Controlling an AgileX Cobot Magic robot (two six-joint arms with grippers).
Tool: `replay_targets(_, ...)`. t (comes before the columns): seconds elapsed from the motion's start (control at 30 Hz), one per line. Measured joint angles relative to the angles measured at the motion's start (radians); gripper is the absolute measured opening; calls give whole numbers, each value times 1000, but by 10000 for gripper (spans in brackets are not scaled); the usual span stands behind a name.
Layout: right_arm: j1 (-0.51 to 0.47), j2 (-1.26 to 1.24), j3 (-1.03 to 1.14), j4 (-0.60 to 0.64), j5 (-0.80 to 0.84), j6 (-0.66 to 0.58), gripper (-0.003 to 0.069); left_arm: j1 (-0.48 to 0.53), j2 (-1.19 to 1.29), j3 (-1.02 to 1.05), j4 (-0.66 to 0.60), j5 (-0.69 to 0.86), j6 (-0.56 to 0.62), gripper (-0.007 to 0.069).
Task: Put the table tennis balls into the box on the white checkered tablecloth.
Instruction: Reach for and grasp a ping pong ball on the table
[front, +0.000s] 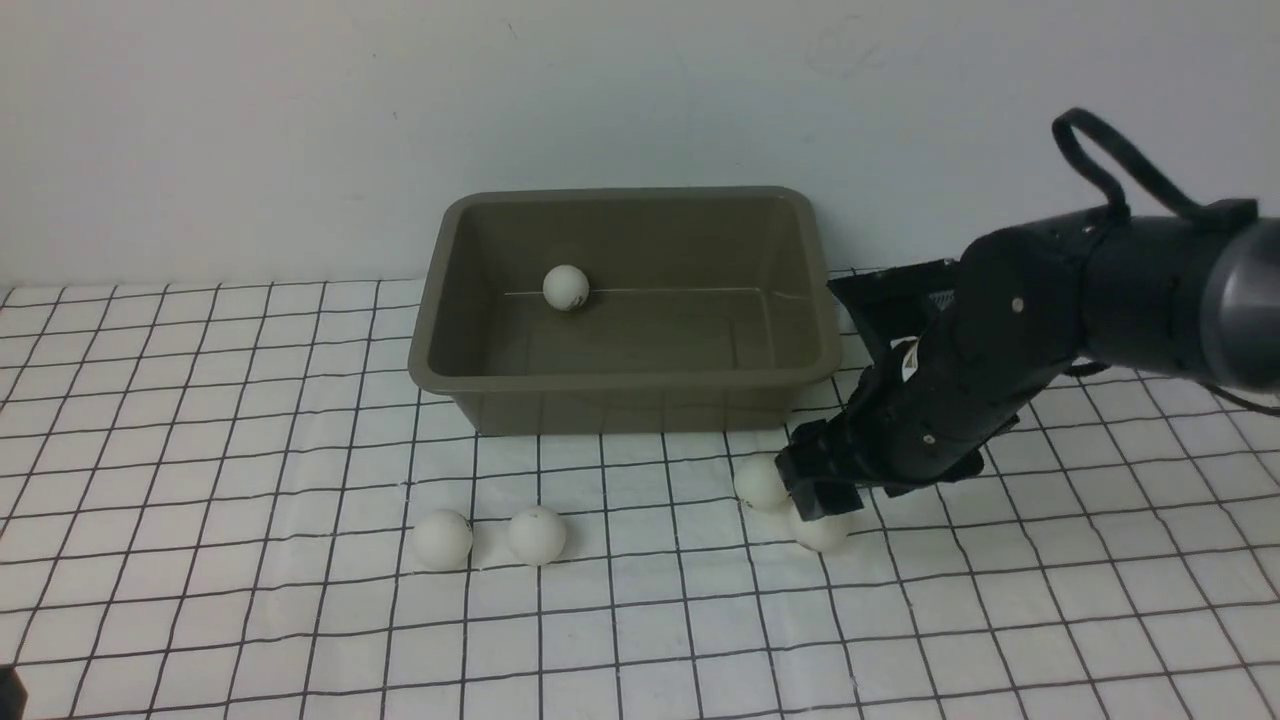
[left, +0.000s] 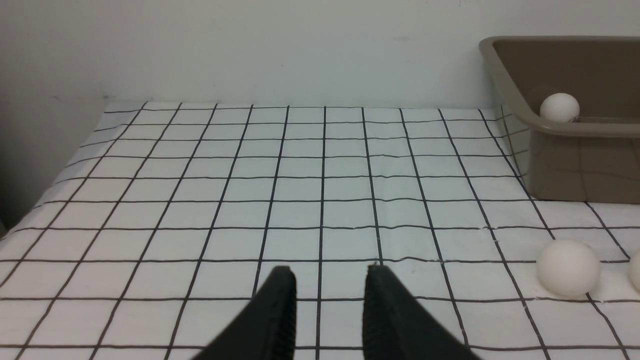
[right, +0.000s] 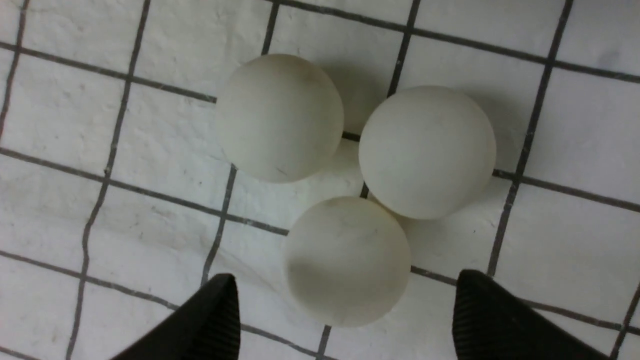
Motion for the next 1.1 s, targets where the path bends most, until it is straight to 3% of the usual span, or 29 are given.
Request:
replay_targets(0.7, 0, 95, -3, 0, -64, 2, 509, 0, 0, 0, 0, 0, 0, 174)
replay_targets(1.1, 0, 98, -3, 0, -79, 2, 364, 0, 0, 0, 0, 0, 0, 174)
